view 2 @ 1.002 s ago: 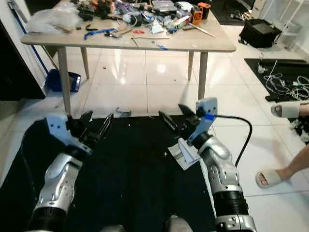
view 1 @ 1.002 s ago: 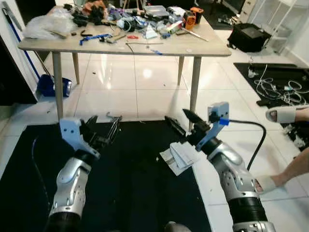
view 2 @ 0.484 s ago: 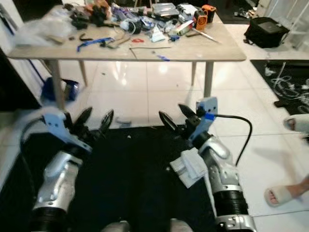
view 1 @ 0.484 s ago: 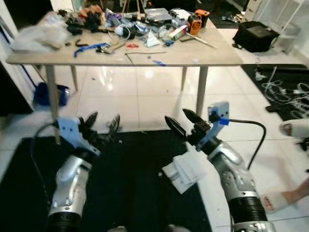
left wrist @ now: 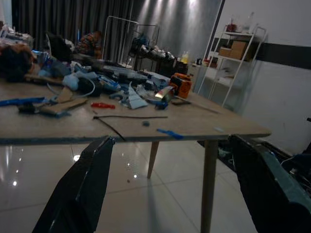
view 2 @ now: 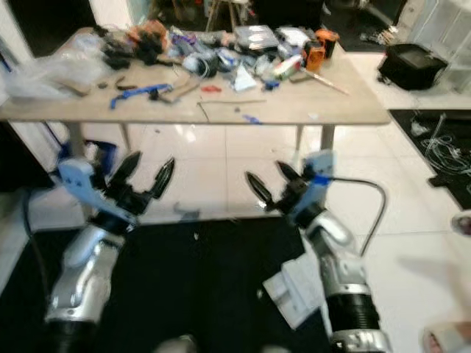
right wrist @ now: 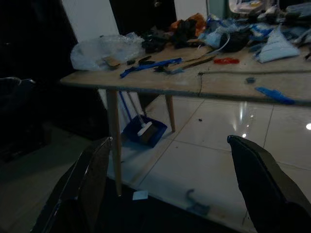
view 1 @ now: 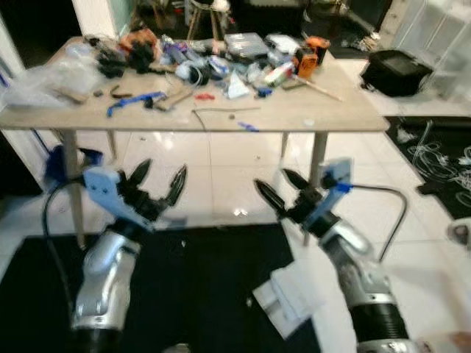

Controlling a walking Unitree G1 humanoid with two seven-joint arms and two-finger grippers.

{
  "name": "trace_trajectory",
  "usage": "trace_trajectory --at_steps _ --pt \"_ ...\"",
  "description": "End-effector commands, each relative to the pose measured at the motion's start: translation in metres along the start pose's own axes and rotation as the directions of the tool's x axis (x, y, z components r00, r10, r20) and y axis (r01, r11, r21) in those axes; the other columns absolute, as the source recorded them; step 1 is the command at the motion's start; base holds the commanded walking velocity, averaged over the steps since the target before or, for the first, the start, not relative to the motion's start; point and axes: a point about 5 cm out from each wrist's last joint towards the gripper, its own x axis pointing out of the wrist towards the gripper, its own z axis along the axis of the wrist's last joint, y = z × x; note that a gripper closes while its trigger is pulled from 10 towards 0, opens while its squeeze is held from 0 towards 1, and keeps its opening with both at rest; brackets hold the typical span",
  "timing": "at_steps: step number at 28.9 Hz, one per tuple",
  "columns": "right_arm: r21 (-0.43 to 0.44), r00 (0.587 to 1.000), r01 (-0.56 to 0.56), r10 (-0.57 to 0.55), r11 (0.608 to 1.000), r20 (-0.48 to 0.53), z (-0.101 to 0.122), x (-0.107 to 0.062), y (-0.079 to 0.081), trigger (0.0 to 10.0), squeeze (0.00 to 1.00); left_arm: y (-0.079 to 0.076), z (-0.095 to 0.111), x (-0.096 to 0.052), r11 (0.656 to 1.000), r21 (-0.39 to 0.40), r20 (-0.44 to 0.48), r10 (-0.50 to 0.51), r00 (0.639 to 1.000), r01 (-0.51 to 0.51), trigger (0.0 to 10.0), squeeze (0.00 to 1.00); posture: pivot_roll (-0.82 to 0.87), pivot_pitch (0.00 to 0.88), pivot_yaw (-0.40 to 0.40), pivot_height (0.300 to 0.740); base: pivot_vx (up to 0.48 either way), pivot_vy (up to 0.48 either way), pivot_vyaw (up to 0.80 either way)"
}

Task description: Picking trash to rubbish bin

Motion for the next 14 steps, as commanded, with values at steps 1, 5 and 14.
trace_trajectory --at_steps 1,5,14 --pt "-0.007 1.000 0.023 -0.023 1.000 -0.012 -0.0012 -0.0048 -0.0056 10.0 0.00 -0.0024 -0.0069 -0.0006 1.000 0.006 -0.039 -0.004 0.999 0.004 10.0 0.00 -0.01 0.000 -0.010 0.740 0.480 0.000 0.00" --pt "-0.007 1.000 0.022 -0.022 1.000 -0.014 -0.0018 -0.0052 -0.0059 10.0 0.00 -0.0042 -0.0123 -0.0021 1.000 0.003 -0.067 0.006 0.998 -0.006 10.0 0.00 -0.01 0.000 -0.008 0.740 0.480 0.000 0.00" --pt "-0.001 1.000 0.024 -0.024 1.000 -0.014 -0.0026 -0.0056 -0.0067 10.0 0.00 -0.0046 -0.0153 0.0008 1.000 0.021 -0.095 0.015 0.995 -0.013 10.0 0.00 -0.01 0.000 -0.011 0.740 0.480 0.000 0.00"
